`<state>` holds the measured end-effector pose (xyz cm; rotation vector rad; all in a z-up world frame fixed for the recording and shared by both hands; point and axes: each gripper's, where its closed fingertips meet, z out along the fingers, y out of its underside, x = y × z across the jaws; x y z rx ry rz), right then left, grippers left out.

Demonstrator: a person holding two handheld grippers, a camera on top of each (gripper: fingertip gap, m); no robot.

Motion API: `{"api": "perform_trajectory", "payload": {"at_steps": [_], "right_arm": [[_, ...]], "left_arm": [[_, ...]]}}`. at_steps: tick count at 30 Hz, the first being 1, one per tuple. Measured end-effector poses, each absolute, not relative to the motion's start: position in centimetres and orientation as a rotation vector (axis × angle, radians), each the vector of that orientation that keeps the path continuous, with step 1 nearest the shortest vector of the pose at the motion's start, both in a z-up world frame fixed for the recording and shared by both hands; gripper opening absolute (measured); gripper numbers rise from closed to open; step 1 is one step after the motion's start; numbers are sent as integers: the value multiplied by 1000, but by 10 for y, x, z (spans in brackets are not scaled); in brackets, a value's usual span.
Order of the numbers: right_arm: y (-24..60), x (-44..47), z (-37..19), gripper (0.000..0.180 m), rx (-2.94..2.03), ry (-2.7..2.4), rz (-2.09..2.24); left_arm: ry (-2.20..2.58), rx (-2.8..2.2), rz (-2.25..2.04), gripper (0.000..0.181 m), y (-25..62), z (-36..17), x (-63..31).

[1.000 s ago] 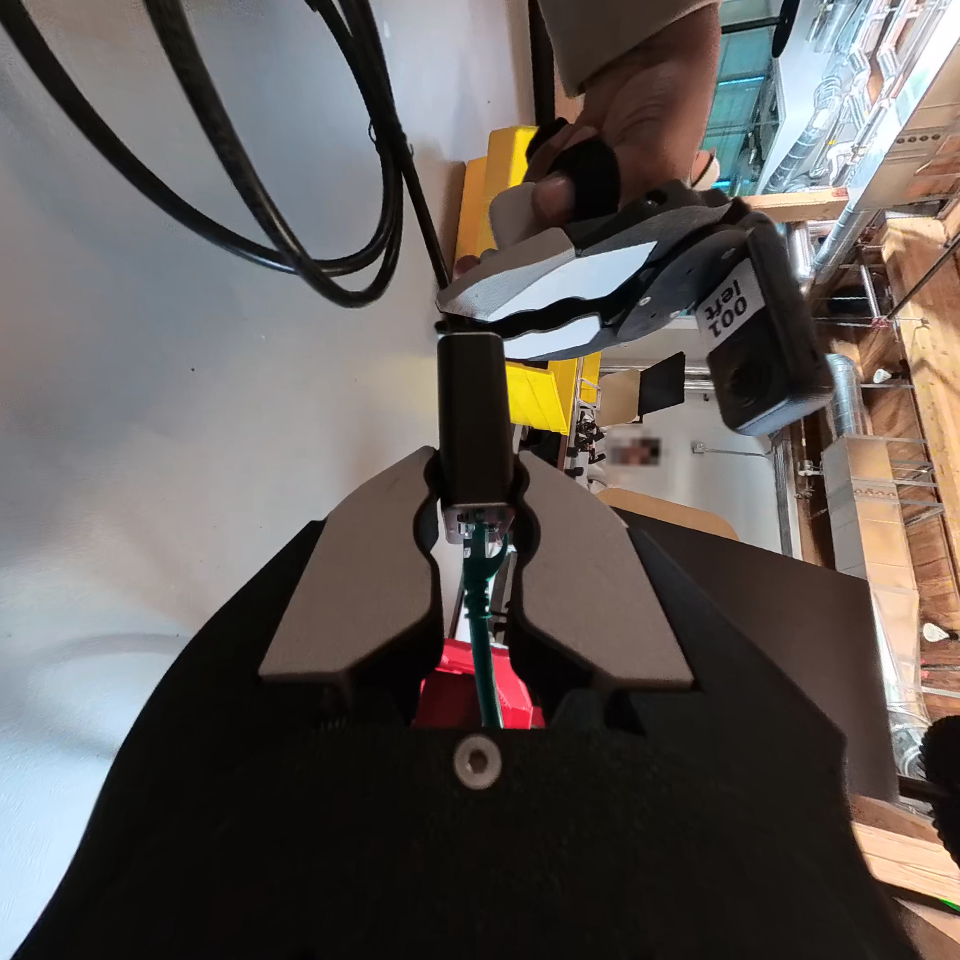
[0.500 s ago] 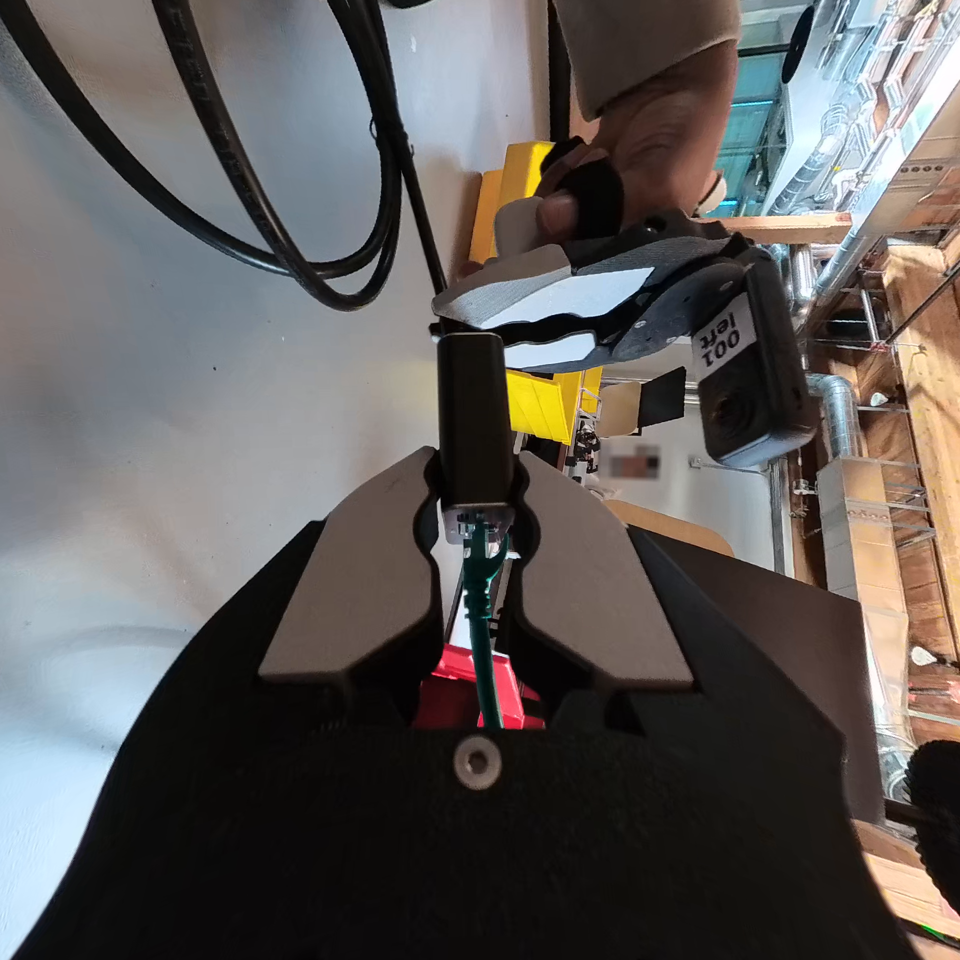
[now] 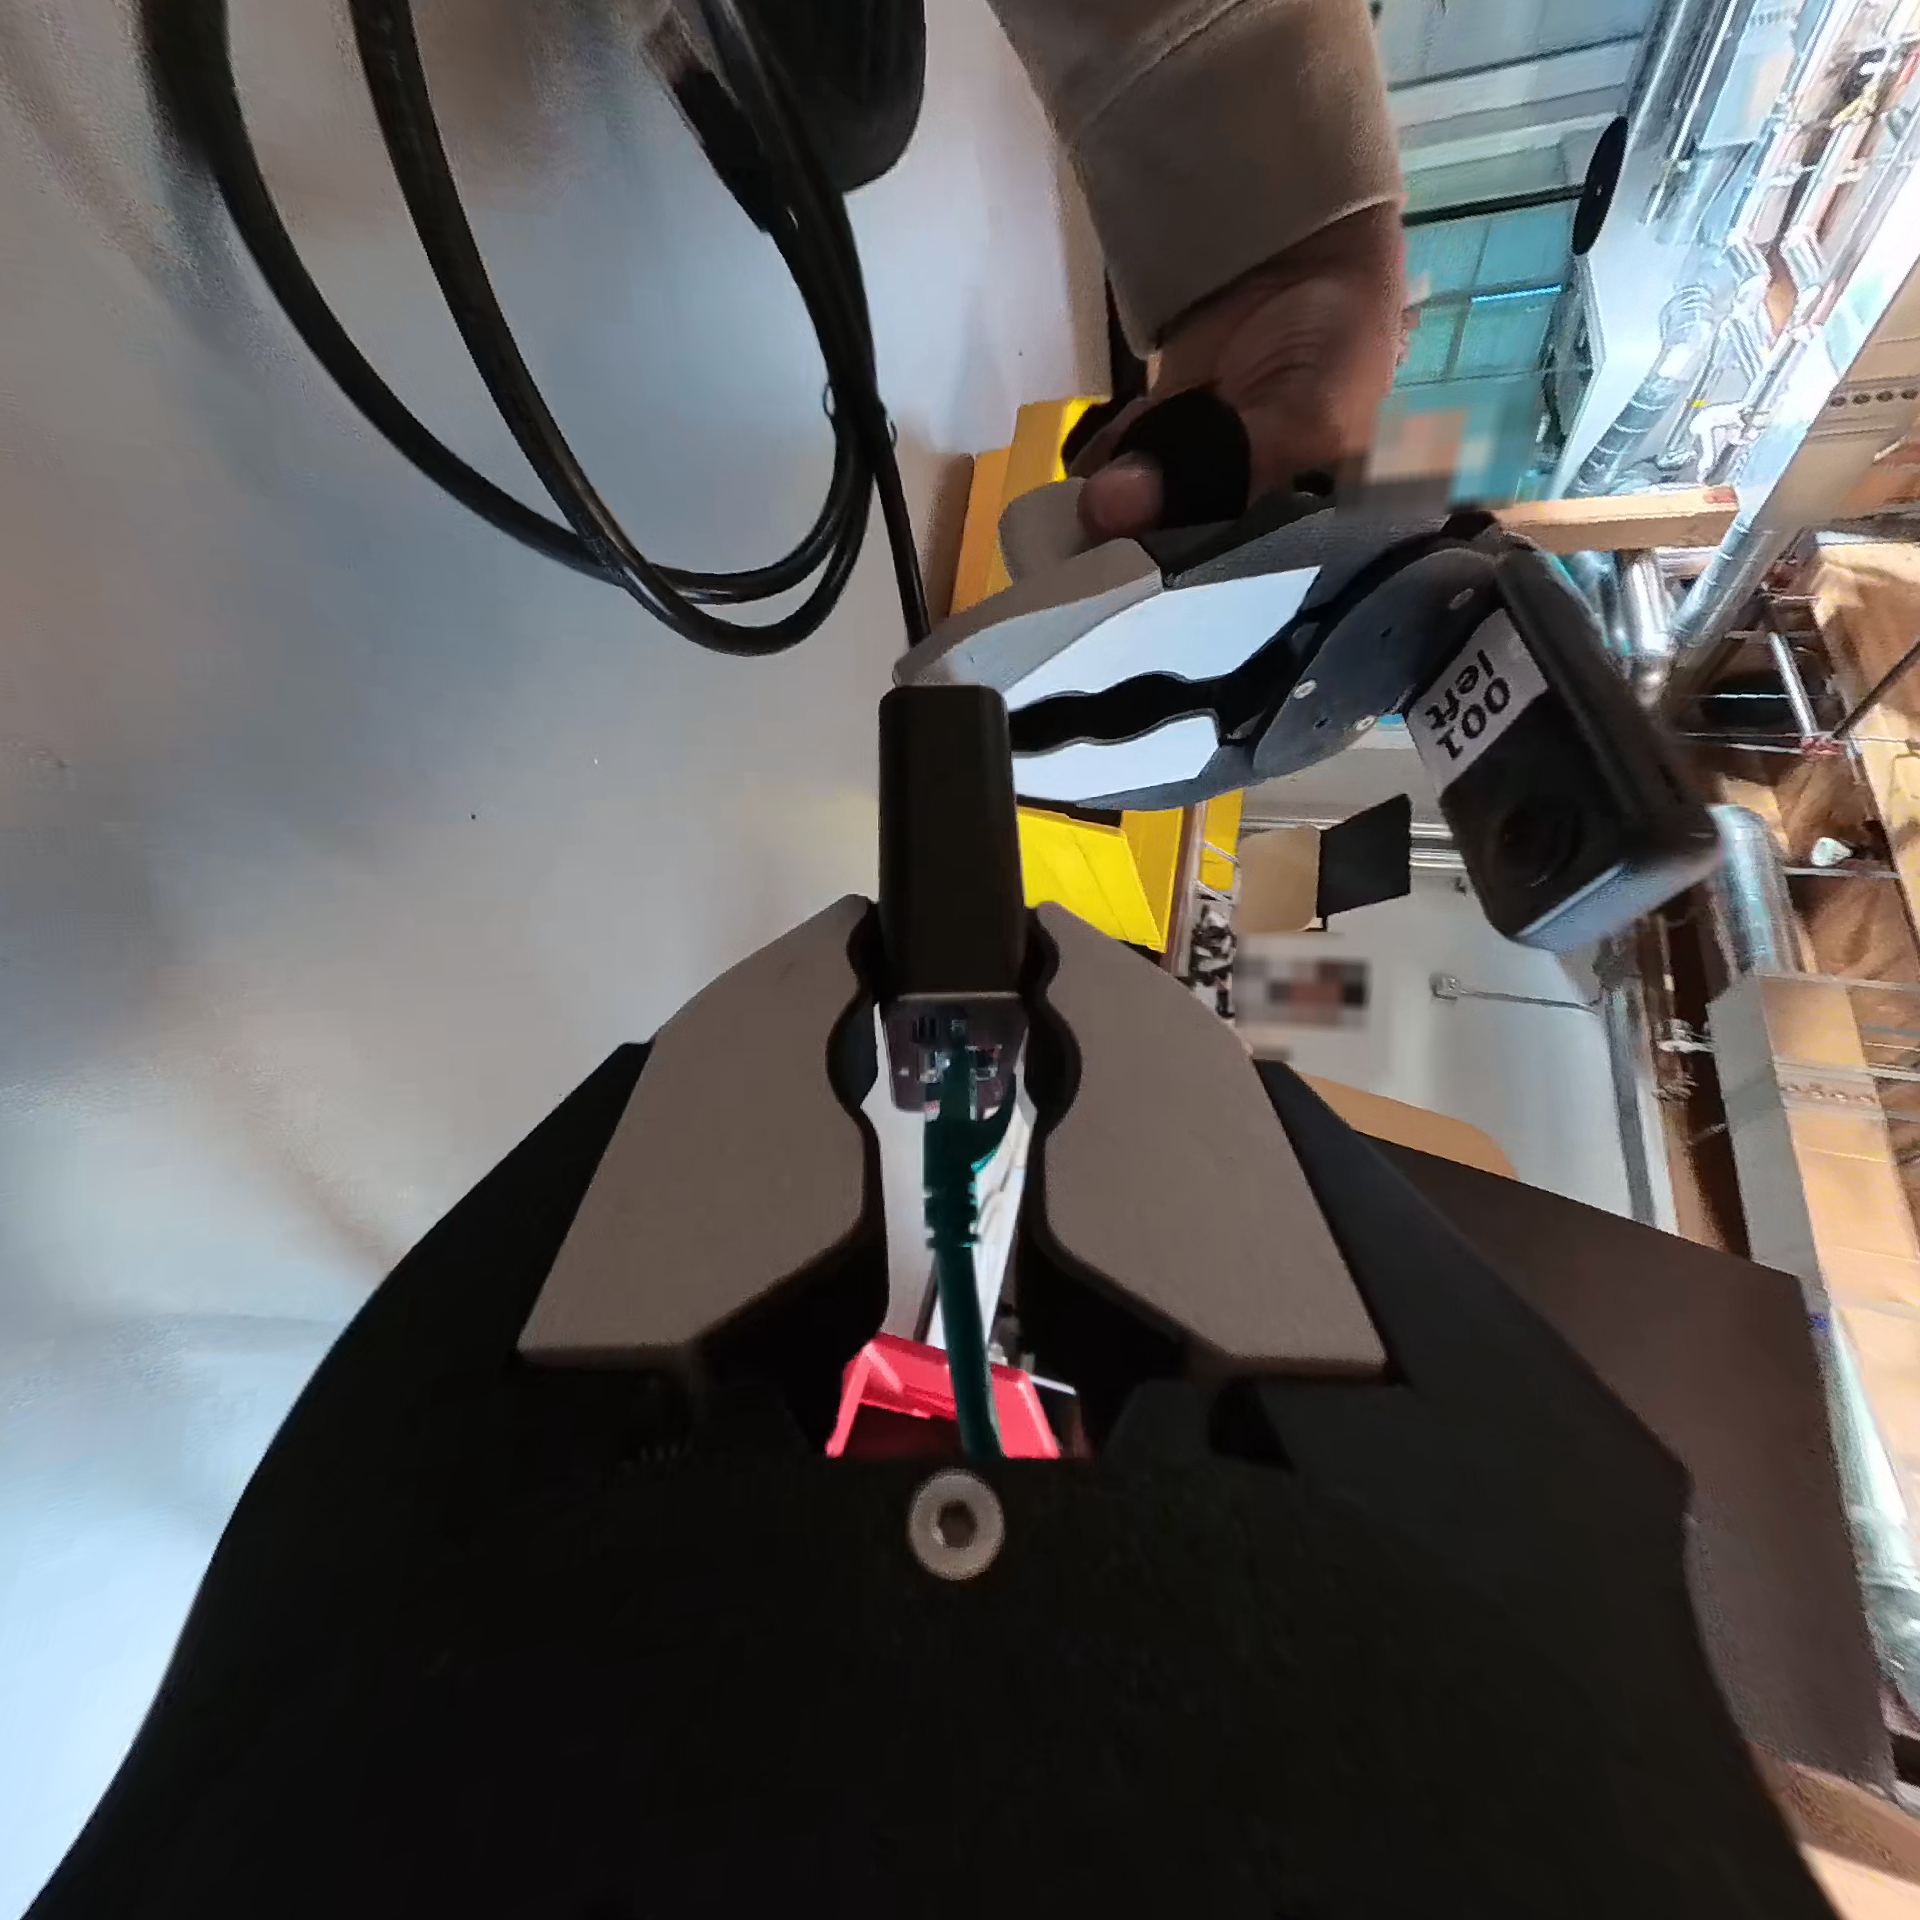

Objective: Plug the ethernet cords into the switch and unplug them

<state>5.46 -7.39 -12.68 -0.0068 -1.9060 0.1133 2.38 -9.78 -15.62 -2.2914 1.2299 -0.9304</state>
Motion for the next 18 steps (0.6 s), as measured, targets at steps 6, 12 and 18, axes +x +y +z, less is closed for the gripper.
{"api": "perform_trajectory", "payload": {"at_steps": [6,12,18], "right_arm": [[-76,64,-125,24,-12,-1979,176],[-81,73,-114,24,-64,-2000,303],[-68,73,-104,24,-105,-1978,234]], "left_arm": [[1238,-2221,-1000,9,-99,-153,38],[1212,-2107,-1074,8,-99,-137,49],[1127,-2055,-1142,10,-97,-123,51]]}}
